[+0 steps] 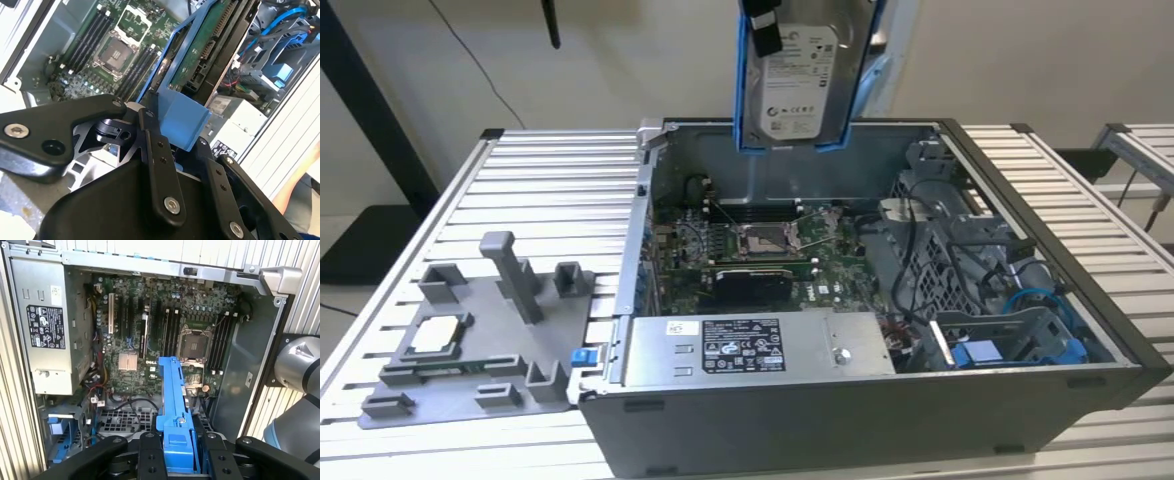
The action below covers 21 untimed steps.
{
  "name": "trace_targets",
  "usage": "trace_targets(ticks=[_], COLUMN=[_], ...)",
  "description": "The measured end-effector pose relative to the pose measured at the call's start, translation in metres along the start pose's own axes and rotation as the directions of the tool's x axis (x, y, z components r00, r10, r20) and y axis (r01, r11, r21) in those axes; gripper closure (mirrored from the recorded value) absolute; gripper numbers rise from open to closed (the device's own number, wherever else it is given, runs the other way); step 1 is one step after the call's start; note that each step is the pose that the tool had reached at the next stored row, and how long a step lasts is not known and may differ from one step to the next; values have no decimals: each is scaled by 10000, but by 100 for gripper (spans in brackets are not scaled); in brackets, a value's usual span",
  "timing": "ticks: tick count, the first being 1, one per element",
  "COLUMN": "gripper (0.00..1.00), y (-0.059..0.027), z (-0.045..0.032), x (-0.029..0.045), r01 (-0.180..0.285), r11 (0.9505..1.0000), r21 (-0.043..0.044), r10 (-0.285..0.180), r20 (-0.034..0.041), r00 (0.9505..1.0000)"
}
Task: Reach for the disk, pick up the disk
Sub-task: 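Pick up the disk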
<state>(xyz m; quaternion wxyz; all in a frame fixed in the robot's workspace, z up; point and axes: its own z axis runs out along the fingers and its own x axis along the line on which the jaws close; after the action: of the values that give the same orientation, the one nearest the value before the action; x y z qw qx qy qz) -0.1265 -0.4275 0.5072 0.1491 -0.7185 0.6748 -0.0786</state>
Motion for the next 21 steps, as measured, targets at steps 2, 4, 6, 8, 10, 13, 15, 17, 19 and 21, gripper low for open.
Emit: trace_targets(ticks=[2, 4, 6, 8, 10, 13, 15, 17, 19, 21], gripper=[100, 100, 100, 100, 100, 100, 100, 100, 100, 100], y=[-2, -1, -4, -5, -4, -1, 3, -1, -4, -10], z=[1, 3, 4, 5, 10, 17, 29, 42, 55, 61], x=[22, 50, 79, 100, 118, 156, 175, 187, 194, 216], r01=[1, 0, 6, 26, 54, 99, 124, 145, 147, 147], r11=[10000, 10000, 10000, 10000, 9999, 9996, 9994, 9993, 9993, 9993], r21=[0, 0, 4, 31, 108, 253, 329, 351, 353, 352], r10=[-1, 0, -6, -26, -52, -94, -115, -134, -136, -136], r20=[0, 0, -17, -66, -131, -215, -268, -314, -318, -323], r00=[10000, 10000, 10000, 10000, 9999, 9997, 9996, 9994, 9994, 9994])
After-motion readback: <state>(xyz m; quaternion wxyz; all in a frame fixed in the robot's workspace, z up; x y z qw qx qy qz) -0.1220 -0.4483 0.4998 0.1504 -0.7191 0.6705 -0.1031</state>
